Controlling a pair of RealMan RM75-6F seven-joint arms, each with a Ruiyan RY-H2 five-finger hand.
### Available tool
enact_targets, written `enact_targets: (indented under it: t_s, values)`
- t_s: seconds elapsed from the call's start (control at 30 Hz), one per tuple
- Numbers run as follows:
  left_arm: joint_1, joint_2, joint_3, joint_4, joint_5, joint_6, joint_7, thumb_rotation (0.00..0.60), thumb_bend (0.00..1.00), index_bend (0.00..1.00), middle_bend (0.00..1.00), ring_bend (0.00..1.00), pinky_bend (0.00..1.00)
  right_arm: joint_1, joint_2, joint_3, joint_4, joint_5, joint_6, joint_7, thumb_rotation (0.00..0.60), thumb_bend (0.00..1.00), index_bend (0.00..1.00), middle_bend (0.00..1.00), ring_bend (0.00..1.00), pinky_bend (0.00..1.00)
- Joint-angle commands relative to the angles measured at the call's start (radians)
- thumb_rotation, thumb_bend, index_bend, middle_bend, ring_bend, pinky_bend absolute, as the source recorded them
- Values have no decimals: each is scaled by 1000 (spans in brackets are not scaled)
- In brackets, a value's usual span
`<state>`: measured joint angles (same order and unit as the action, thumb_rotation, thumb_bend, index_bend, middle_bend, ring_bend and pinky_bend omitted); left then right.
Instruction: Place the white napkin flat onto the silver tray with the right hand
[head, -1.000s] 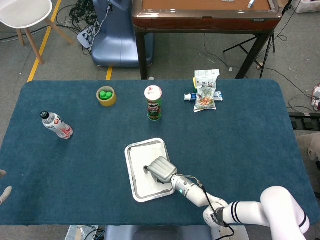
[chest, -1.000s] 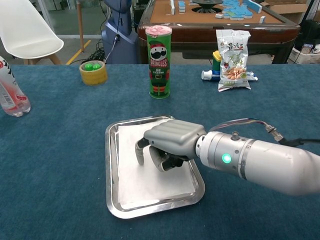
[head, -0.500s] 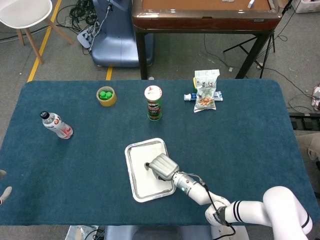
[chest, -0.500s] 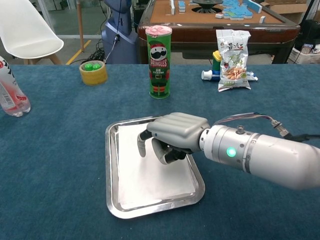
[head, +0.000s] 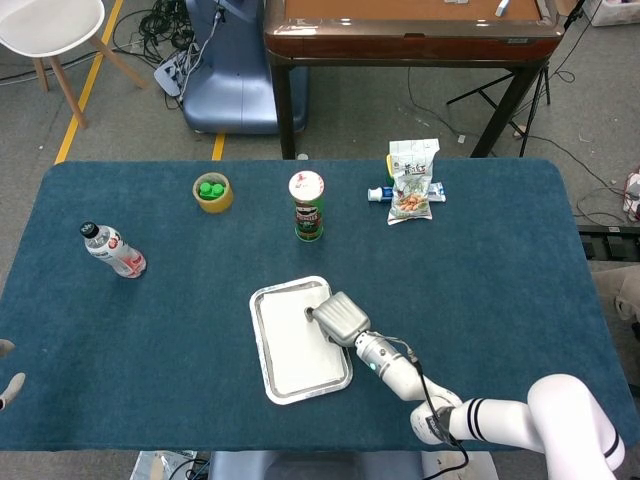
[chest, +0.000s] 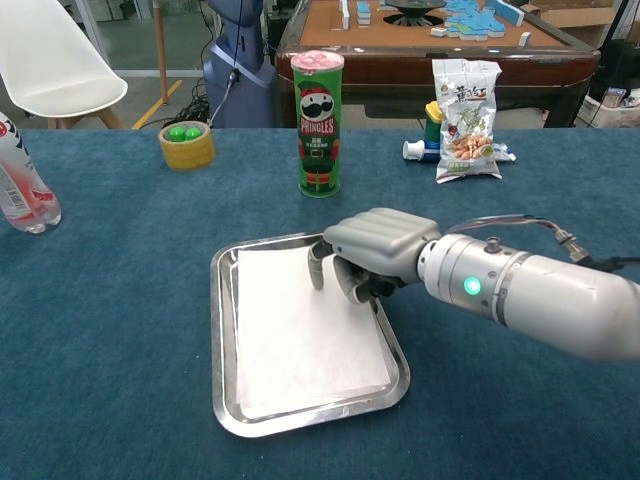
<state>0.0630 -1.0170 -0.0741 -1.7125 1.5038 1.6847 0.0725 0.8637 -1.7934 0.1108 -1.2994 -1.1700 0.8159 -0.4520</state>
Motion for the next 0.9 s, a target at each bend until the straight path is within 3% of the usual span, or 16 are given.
enact_targets:
  t_s: [0.03, 0.9]
  values:
    - [0, 0, 0, 0, 0, 0, 0, 600, 215, 438, 487, 377, 539, -1, -2, 1, 3, 7, 0, -8, 600, 1000, 382, 1000, 1000, 1000]
    - [1, 1, 0, -1, 0, 1, -1, 600, 215, 438, 487, 376, 539, -15, 14, 3, -14, -51, 37, 42, 600, 1000, 382, 1000, 1000, 1000]
